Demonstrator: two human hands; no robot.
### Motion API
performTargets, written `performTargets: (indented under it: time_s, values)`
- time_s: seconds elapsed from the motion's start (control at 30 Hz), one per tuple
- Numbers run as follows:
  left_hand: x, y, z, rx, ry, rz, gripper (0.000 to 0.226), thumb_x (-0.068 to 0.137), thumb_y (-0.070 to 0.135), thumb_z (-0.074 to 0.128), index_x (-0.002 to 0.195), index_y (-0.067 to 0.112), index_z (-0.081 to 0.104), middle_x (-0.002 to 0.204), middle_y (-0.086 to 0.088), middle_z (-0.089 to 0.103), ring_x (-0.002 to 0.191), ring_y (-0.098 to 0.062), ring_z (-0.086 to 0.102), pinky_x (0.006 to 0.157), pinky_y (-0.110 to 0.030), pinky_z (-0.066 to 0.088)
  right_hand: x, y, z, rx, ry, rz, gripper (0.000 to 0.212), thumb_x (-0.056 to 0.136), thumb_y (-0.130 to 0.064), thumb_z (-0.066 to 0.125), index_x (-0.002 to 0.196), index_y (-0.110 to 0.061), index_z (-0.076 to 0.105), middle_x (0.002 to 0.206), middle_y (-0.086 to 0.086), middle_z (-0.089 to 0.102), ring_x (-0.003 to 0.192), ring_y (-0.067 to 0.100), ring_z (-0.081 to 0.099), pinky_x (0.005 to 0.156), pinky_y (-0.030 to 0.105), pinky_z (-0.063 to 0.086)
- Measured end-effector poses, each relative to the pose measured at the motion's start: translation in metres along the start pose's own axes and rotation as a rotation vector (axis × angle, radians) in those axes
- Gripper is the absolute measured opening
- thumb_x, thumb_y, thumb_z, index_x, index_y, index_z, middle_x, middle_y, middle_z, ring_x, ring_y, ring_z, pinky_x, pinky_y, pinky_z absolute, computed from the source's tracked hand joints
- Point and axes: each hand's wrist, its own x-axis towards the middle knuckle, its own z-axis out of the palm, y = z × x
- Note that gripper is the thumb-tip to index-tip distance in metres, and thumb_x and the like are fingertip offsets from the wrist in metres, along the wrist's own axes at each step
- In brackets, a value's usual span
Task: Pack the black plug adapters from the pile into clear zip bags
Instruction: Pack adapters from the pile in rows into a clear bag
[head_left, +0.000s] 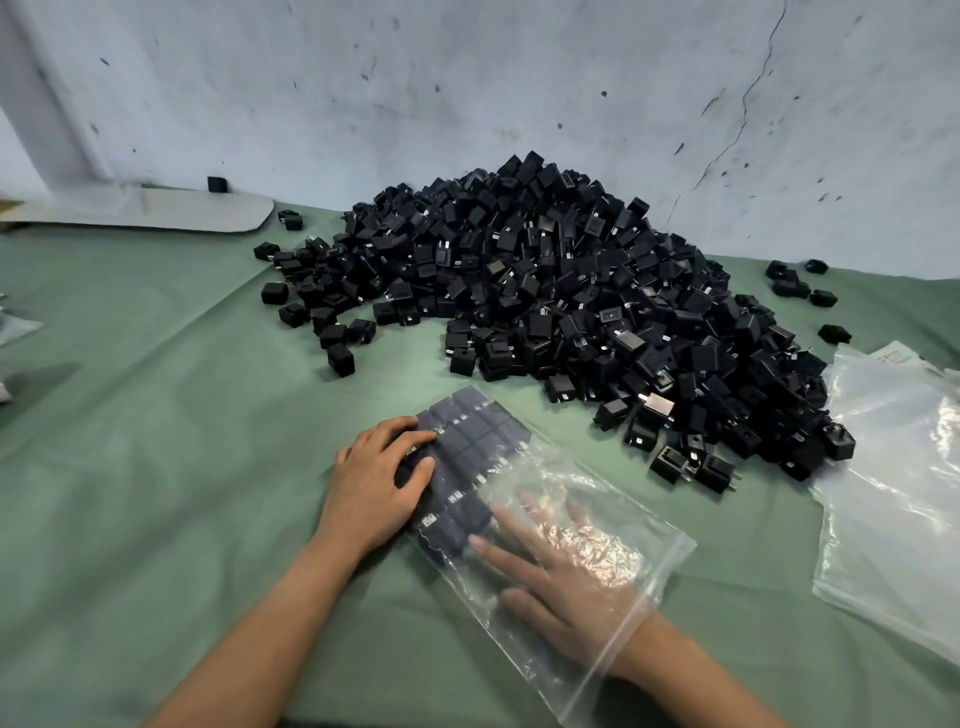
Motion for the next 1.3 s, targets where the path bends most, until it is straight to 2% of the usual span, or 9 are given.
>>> performTargets:
  time_s: [0.27,0.33,0.47,0.6,0.7,0.83,0.97,1.13,1.3]
  values:
    - [-0.008,0.012,-0.01,-0.011,0.111,0.162,0.053,0.087,0.052,0.036,0.127,0.029,0.061,0.14,0.009,0.05,0.139,-0.015,0.033,0.116,-0.046,0.012,-0.036,0.003,-0.015,-0.052,0.119,0.103,0.05,0.096,-0.064,0.006,0.145,-0.053,0.012,0.156,-0.018,0.006,0.147,0.021,-0.005,0.113,0.046,-0.02]
    - [-0.012,0.017,-0.009,-0.066,0.121,0.27,0.048,0.089,0.046,0.04,0.127,0.026,0.062,0.139,0.009,0.051,0.14,-0.014,0.032,0.116,-0.048,0.012,-0.06,0.007,-0.024,-0.112,0.25,0.078,0.05,0.098,-0.058,0.019,0.141,-0.041,0.038,0.149,-0.012,0.029,0.144,0.027,0.019,0.12,0.04,0.005]
    - [-0.013,0.025,-0.002,-0.045,0.04,0.344,0.048,0.09,0.046,0.039,0.127,0.026,0.062,0.136,0.01,0.055,0.14,-0.011,0.031,0.116,-0.049,0.013,-0.103,0.015,-0.04,0.051,0.572,0.002,0.039,0.098,-0.037,0.044,0.09,-0.015,0.075,0.108,-0.007,0.069,0.115,0.014,0.058,0.095,0.032,0.049]
    - [-0.01,0.021,0.001,-0.033,0.099,0.266,0.049,0.091,0.047,0.034,0.122,0.025,0.065,0.129,0.011,0.059,0.137,-0.005,0.033,0.117,-0.046,0.009,-0.105,0.029,-0.073,0.167,0.917,0.346,0.049,0.096,-0.042,0.043,0.053,-0.017,0.044,0.048,-0.008,0.041,0.049,0.003,0.042,0.05,0.017,0.035]
    - [-0.011,0.02,0.001,-0.07,0.146,0.208,0.047,0.092,0.044,0.033,0.119,0.024,0.065,0.124,0.01,0.06,0.134,-0.005,0.035,0.116,-0.043,0.006,-0.082,0.054,-0.099,0.167,1.072,0.572,0.038,0.095,-0.032,0.046,0.062,-0.023,0.03,0.046,-0.009,0.027,0.043,0.007,0.03,0.048,0.025,0.027]
    - [-0.012,0.021,-0.002,-0.107,0.134,0.196,0.048,0.092,0.044,0.03,0.118,0.024,0.066,0.123,0.01,0.061,0.134,-0.008,0.038,0.117,-0.041,0.006,-0.038,0.08,-0.108,0.038,0.749,0.698,0.009,0.094,-0.021,0.056,0.1,-0.015,0.054,0.073,0.002,0.06,0.065,0.026,0.059,0.059,0.036,0.047]
    - [-0.015,0.022,-0.004,-0.134,0.097,0.334,0.043,0.093,0.039,0.035,0.114,0.021,0.069,0.122,0.008,0.062,0.133,-0.01,0.04,0.115,-0.047,0.016,-0.011,0.085,-0.098,-0.146,0.241,0.797,0.036,0.096,-0.028,0.049,0.131,-0.022,0.046,0.123,0.003,0.048,0.104,0.028,0.056,0.078,0.036,0.048]
    - [-0.015,0.025,-0.004,-0.162,0.081,0.421,0.04,0.093,0.034,0.038,0.107,0.018,0.072,0.119,0.005,0.064,0.131,-0.011,0.041,0.111,-0.042,0.021,-0.012,0.092,-0.095,-0.107,0.232,0.874,0.047,0.093,-0.023,0.054,0.138,-0.024,0.039,0.122,0.007,0.045,0.102,0.032,0.057,0.079,0.036,0.045]
    - [-0.015,0.024,-0.004,-0.186,0.079,0.403,0.04,0.093,0.035,0.038,0.104,0.018,0.072,0.118,0.006,0.064,0.13,-0.009,0.041,0.109,-0.042,0.023,-0.031,0.098,-0.095,-0.039,0.16,0.815,0.024,0.087,-0.018,0.063,0.11,-0.018,0.054,0.117,0.007,0.044,0.101,0.028,0.054,0.079,0.03,0.044]
